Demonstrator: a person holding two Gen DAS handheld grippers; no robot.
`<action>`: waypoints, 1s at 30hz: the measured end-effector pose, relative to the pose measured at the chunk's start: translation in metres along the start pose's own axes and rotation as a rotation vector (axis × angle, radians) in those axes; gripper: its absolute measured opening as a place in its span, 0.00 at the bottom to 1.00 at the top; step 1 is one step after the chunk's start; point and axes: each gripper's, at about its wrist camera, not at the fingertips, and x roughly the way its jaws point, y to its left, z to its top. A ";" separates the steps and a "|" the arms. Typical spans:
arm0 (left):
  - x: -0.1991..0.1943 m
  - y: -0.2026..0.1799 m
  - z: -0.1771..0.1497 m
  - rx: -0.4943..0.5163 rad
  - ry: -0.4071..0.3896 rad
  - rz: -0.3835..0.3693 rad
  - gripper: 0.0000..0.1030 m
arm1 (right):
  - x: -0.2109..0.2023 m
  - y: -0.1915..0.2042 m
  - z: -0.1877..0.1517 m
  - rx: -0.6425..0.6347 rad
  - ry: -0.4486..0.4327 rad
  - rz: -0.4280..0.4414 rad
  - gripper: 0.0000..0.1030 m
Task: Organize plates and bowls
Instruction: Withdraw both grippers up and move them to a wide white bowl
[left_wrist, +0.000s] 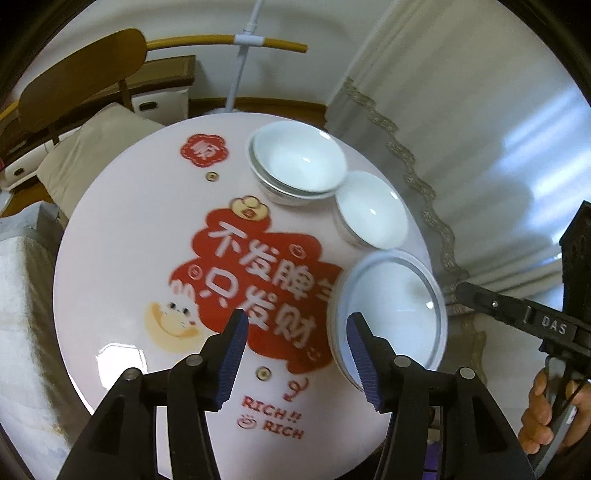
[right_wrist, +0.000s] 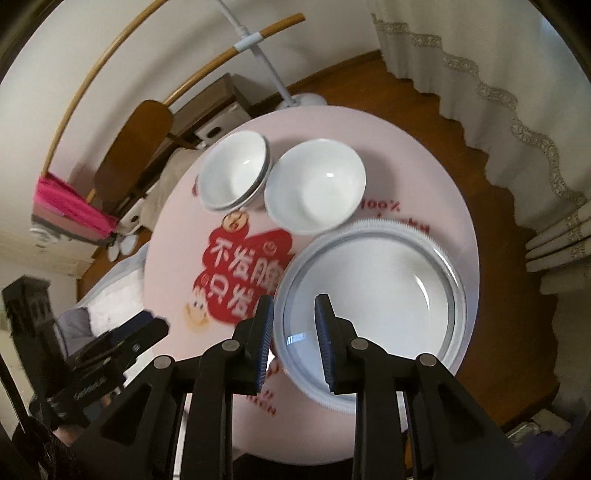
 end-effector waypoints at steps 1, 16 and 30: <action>-0.001 -0.004 -0.002 0.001 -0.001 0.000 0.50 | -0.004 -0.001 -0.004 -0.010 -0.001 0.010 0.24; 0.010 -0.103 -0.028 -0.181 -0.114 0.100 0.60 | -0.038 -0.060 0.011 -0.318 0.067 0.084 0.56; 0.008 -0.149 -0.047 -0.259 -0.111 0.153 0.62 | -0.020 -0.079 0.034 -0.386 0.134 0.109 0.63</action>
